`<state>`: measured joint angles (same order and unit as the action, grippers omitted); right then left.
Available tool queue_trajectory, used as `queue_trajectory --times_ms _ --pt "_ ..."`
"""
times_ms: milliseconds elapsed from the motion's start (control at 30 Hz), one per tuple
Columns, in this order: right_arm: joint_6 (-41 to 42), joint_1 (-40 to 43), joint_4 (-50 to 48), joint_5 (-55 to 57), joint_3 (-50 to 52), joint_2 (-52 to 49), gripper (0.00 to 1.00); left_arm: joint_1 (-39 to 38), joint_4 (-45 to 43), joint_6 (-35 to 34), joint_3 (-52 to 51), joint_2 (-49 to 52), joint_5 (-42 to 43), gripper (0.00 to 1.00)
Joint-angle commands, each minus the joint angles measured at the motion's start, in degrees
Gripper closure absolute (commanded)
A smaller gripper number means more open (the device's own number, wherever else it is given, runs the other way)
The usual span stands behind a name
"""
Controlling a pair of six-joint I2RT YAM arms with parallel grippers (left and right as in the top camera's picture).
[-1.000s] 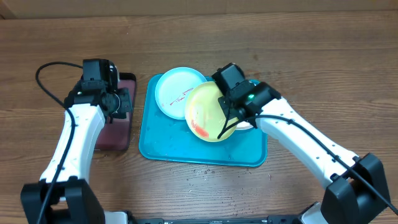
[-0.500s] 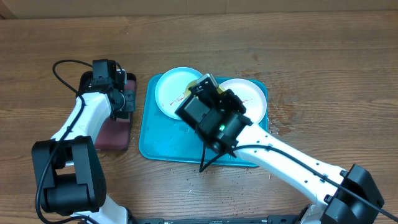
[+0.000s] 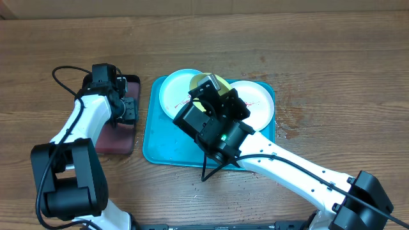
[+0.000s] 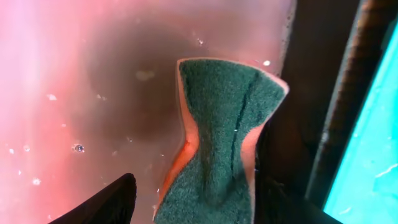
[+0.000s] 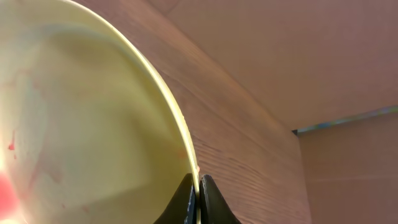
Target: Clean dirty plates on tray and stack at the side
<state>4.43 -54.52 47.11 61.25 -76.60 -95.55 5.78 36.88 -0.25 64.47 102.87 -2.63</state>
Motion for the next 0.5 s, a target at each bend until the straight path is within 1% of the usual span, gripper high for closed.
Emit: queue_trajectory --times_ms 0,67,100,133,167,200,233,267,467 --pt "0.20 -0.44 -0.52 2.58 -1.92 2.45 0.96 -0.07 0.13 0.07 0.83 3.23 0.79 0.35" --pt "0.22 -0.44 -0.59 2.58 -1.92 2.45 0.96 -0.07 0.15 0.07 0.83 4.48 0.76 0.39" --pt "0.22 -0.44 -0.59 2.58 -1.92 2.45 0.96 -0.07 0.48 0.07 0.83 4.98 0.79 0.43" --pt "0.22 -0.44 -0.63 2.58 -1.92 2.45 0.96 -0.07 0.79 0.07 0.83 5.57 0.76 0.49" --pt "0.22 -0.44 -0.74 2.58 -1.92 2.45 0.96 -0.07 1.07 0.04 0.83 5.86 0.81 0.61" --pt "0.22 -0.44 -0.81 2.56 -1.92 2.45 0.96 -0.07 1.25 0.07 0.83 6.16 0.79 0.76" --pt "0.22 -0.44 -0.96 2.58 -1.92 2.45 0.96 -0.07 1.38 0.07 0.83 6.23 0.79 0.94" --pt "0.22 -0.44 -1.18 2.58 -1.92 2.45 0.96 -0.07 1.46 0.07 0.83 6.23 0.76 0.96" --pt "0.22 -0.44 -2.03 2.56 -1.92 2.45 0.96 0.00 1.95 -1.57 2.03 5.35 0.76 0.96"
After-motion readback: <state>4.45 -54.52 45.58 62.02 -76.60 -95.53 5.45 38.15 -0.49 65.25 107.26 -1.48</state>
